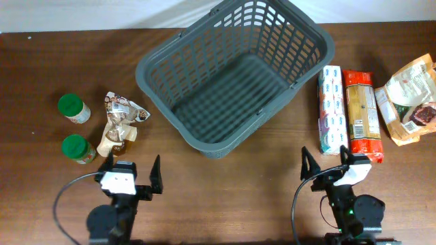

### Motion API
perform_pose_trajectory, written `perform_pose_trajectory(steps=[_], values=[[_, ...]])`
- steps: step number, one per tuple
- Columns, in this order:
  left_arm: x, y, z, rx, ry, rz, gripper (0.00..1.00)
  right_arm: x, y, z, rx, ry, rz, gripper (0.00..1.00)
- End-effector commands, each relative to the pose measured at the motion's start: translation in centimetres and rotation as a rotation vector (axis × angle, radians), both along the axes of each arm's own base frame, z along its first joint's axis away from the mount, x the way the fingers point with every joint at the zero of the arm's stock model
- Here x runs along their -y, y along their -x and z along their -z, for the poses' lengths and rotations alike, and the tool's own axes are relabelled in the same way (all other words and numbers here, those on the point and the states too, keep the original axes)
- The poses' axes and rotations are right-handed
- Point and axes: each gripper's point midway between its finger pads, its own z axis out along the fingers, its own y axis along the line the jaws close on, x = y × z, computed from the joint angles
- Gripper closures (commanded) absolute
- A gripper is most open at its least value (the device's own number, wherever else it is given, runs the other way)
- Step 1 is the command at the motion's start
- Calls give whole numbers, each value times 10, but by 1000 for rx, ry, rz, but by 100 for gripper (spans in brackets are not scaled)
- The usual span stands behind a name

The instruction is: Pack container

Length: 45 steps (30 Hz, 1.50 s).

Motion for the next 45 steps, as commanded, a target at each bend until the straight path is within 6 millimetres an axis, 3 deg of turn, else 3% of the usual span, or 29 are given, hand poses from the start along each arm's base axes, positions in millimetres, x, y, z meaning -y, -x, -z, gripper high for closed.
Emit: perform_pose_trajectory(steps=[1, 7, 12, 18, 22, 27, 28, 30, 31, 33, 34, 36, 41, 45], values=[[-15, 2, -52, 26, -7, -83, 1, -15, 8, -46, 50, 52, -94, 1], [-12, -25, -108, -177, -19, -65, 1, -13, 3, -121, 3, 100, -91, 1], [8, -59, -159, -345, -81, 81, 1, -12, -19, -170, -206, 81, -101, 1], [21, -78, -223, -449, -53, 156, 1, -12, -47, -230, -402, 148, -144, 1], [22, -82, -248, -422, -53, 161, 1, -21, -61, -257, -445, 114, -200, 1], [37, -79, -267, -352, -27, 241, 1, -37, -72, -259, -479, 60, -302, 0], [42, -77, -270, -342, -16, 273, 1, -42, -74, -259, -477, 48, -327, 12], [55, -72, -269, -349, 8, 346, 47, -44, -79, -258, -484, 17, -330, 34], [61, -70, -265, -370, 18, 364, 63, -43, -82, -258, -489, -3, -321, 41], [74, -63, -252, -435, 11, 401, 92, -43, -90, -257, -499, -50, -300, 64], [82, -59, -243, -477, 0, 421, 98, -42, -94, -256, -508, -74, -283, 80], [98, -49, -227, -549, -47, 466, 98, -39, -102, -253, -518, -95, -256, 96], [164, -10, -198, -647, -234, 682, 98, -29, -124, -236, -566, -110, -187, 96], [206, 19, -170, -721, -409, 803, 98, -29, -142, -212, -635, -119, -184, 96]])
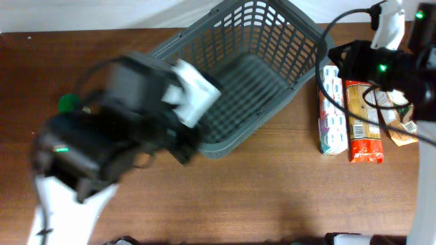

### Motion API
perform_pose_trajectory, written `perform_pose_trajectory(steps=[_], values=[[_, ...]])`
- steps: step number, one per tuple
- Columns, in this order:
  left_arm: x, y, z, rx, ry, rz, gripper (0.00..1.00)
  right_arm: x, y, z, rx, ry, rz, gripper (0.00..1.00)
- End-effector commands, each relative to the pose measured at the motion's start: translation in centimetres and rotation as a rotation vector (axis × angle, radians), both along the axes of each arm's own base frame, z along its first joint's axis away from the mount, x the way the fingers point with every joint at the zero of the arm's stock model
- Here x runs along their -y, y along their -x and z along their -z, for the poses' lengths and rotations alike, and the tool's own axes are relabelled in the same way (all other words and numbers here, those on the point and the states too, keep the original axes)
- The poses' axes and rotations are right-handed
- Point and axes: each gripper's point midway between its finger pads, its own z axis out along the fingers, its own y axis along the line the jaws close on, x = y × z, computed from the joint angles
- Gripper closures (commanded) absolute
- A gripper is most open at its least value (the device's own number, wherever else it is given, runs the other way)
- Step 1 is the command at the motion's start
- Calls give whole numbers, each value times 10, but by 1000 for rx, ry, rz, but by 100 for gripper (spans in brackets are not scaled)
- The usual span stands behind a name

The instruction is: Pack container

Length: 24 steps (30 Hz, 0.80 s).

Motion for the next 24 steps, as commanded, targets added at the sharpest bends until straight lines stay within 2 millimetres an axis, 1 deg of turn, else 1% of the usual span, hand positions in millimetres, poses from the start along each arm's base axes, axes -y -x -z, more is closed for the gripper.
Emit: perform_pose_trajectory(steps=[1, 3, 5, 9, 11, 14, 17, 20, 21, 24], values=[[24, 16, 18, 17, -123, 112, 98, 1, -17, 16, -50, -3, 18, 96], [43, 28, 31, -18, -159, 184, 98, 1, -27, 29, -81, -4, 17, 96], [58, 34, 44, -47, -193, 230, 98, 1, -37, 41, -110, -4, 17, 96], [77, 41, 67, -125, -237, 279, 98, 1, -51, 66, -172, -9, 15, 96], [79, 39, 83, -152, -291, 280, 98, 1, -57, 77, -200, -11, 13, 96], [76, 26, 106, -151, -382, 249, 98, 0, -61, 86, -221, -16, 8, 96], [73, 13, 124, -135, -448, 215, 98, -3, -62, 87, -223, -15, 2, 96], [75, 2, 137, -132, -443, 193, 98, -8, -62, 87, -217, -8, -16, 96], [74, -4, 144, -137, -444, 179, 98, -11, -62, 88, -217, -4, -24, 96], [66, -13, 160, -163, -461, 147, 98, -17, -61, 90, -223, 2, -36, 96]])
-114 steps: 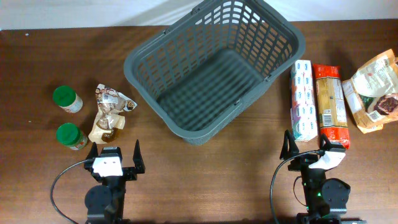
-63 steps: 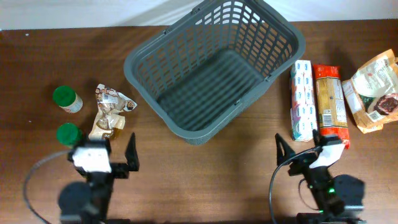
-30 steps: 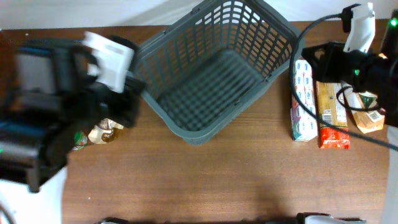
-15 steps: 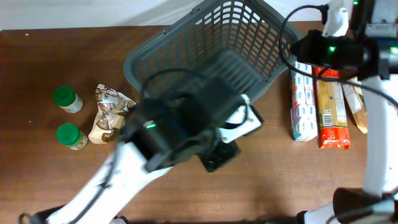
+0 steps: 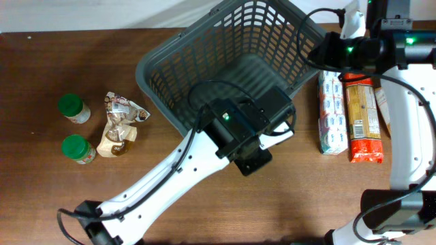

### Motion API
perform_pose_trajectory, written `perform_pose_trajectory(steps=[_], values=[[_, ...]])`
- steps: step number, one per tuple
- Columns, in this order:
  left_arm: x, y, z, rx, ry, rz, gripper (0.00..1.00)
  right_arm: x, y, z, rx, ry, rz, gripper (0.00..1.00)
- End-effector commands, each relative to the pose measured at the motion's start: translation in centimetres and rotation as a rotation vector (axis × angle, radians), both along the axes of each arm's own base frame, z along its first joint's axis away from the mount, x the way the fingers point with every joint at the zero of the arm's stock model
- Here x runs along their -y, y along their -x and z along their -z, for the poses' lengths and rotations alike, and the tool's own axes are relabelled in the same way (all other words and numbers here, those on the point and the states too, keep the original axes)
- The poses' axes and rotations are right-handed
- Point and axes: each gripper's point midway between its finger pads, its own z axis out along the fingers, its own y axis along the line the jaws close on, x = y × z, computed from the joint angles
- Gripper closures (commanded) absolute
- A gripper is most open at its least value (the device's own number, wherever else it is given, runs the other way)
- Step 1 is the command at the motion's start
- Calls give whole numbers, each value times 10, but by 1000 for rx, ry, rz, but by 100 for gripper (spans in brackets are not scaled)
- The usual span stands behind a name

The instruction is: Pack container

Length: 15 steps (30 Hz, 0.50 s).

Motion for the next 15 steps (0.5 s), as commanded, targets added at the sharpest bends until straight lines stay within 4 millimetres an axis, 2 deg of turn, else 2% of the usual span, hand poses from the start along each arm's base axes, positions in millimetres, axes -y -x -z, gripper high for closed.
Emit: perform_pose_trajectory(steps=[1, 5, 15], values=[[-19, -16, 20, -5, -58, -54, 98, -12, 1, -3, 15, 13, -33, 96], [-35, -31, 28, -19, -69, -121, 98, -16, 2, -2, 10, 14, -44, 96], [-66, -58, 28, -24, -68, -243, 98, -20, 16, 7, -61, 14, -53, 96]])
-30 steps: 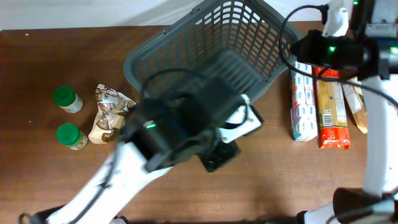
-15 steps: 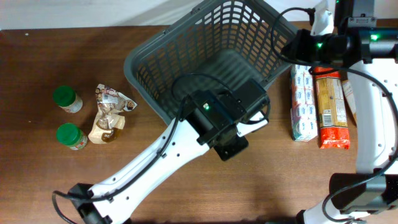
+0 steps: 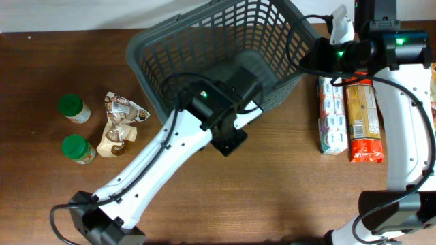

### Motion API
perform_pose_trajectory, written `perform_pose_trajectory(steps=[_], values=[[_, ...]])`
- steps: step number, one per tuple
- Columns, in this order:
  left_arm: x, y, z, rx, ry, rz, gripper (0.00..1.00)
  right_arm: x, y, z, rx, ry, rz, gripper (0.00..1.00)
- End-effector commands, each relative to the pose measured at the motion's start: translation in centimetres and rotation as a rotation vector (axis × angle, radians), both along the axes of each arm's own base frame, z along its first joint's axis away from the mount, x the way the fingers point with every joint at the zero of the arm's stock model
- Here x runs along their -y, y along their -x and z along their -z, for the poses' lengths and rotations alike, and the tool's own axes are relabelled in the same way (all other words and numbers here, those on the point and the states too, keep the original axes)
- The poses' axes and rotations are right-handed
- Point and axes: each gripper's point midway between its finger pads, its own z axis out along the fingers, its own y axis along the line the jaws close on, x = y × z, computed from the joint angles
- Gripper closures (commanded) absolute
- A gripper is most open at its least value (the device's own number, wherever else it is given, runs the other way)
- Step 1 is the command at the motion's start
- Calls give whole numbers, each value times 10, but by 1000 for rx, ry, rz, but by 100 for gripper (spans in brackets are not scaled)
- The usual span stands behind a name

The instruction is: Pack container

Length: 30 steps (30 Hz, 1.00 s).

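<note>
The grey mesh basket (image 3: 204,47) stands at the back middle in the overhead view, with its front right side raised or tilted. My left arm reaches in from the lower left. Its wrist (image 3: 221,117) lies over the basket's near wall and hides the fingers, so the left gripper's state is unclear. My right gripper (image 3: 308,62) comes from the upper right and sits at the basket's right rim, its jaws too dark to read. Two green-lidded jars (image 3: 73,107) (image 3: 78,149) and a brown pouch (image 3: 120,125) lie at the left.
A blue-and-white pack (image 3: 331,116) and a red-orange pasta pack (image 3: 362,122) lie side by side right of the basket, under the right arm. The edge of a paper bag (image 3: 432,76) shows at the far right. The left arm crosses the table's middle diagonally.
The basket has shifted left and toward the back, and its near edge now sits higher in the view. My left wrist has moved left and back with it. The right gripper stays at the right rim.
Both arms rested folded at the table's front edge, grippers open, with the basket lying flat. Then both were up, the left blurred before the basket. Then the left wrist was at the basket's near right corner and the right at its right rim. The basket has now shifted.
</note>
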Motion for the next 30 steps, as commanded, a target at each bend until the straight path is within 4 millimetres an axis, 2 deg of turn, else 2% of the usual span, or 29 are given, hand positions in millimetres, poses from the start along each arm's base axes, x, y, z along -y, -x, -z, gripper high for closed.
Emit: perform_pose_trajectory(steps=[1, 6, 13, 16, 21, 30], values=[[-16, -13, 2, 8, -17, -57, 98, -3, 2, 0, -2, 13, -14, 96], [-25, -19, 2, 7, -17, -87, 98, 0, 3, 9, -22, 31, -4, 96], [-25, -18, 2, 4, -18, -86, 98, 0, -16, 14, 45, 31, -2, 96], [-25, -18, 2, 3, -18, -86, 98, -1, -20, 27, 37, 31, -3, 96], [-26, -20, 2, 7, -18, -92, 98, -3, -11, 51, -45, 29, -10, 96], [-72, -49, 1, 45, -62, -265, 98, -6, 6, 48, -86, 11, -22, 96]])
